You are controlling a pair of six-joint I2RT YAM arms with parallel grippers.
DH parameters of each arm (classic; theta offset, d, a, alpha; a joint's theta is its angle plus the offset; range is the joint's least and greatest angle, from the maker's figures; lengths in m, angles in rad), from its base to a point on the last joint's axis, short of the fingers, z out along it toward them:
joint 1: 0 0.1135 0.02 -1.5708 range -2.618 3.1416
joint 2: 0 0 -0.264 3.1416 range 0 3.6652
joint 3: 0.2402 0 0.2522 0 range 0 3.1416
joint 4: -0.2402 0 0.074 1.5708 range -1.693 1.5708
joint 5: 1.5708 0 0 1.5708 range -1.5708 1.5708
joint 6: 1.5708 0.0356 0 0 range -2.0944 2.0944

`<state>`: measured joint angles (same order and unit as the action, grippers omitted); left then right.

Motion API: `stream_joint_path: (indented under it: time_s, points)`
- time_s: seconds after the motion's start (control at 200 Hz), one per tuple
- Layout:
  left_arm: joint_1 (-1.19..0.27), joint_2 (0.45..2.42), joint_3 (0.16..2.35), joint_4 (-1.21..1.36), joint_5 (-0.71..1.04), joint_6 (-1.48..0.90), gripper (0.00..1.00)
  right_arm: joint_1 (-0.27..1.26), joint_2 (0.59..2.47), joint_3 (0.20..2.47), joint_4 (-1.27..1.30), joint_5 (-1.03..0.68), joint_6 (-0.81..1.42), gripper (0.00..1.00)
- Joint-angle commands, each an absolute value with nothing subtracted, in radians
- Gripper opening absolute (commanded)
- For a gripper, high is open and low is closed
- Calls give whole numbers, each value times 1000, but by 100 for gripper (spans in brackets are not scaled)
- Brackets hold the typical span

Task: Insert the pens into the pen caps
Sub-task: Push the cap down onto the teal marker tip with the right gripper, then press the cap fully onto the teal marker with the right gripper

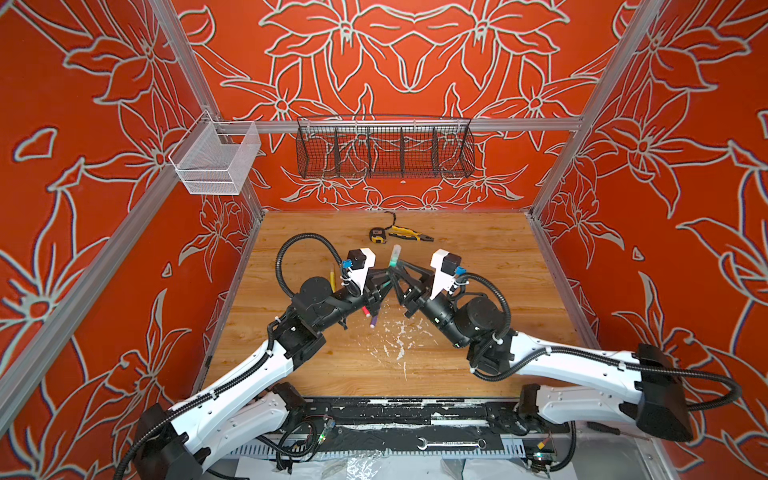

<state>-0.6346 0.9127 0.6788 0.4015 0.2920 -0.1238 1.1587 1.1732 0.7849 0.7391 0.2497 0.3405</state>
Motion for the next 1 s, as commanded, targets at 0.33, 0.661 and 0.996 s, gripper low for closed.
stream_joint_path:
  time_s: [0.33, 0.661, 0.996]
  points:
    - [-632, 911, 693, 487, 483, -41, 0, 1172, 1006, 911, 417, 321, 216, 60]
    - [-632, 910, 684, 495, 558, -11, 0, 1165, 1070, 1025, 353, 343, 171, 55]
    - [-632, 913, 684, 495, 556, -5, 0, 1153, 1112, 1039, 357, 287, 202, 19]
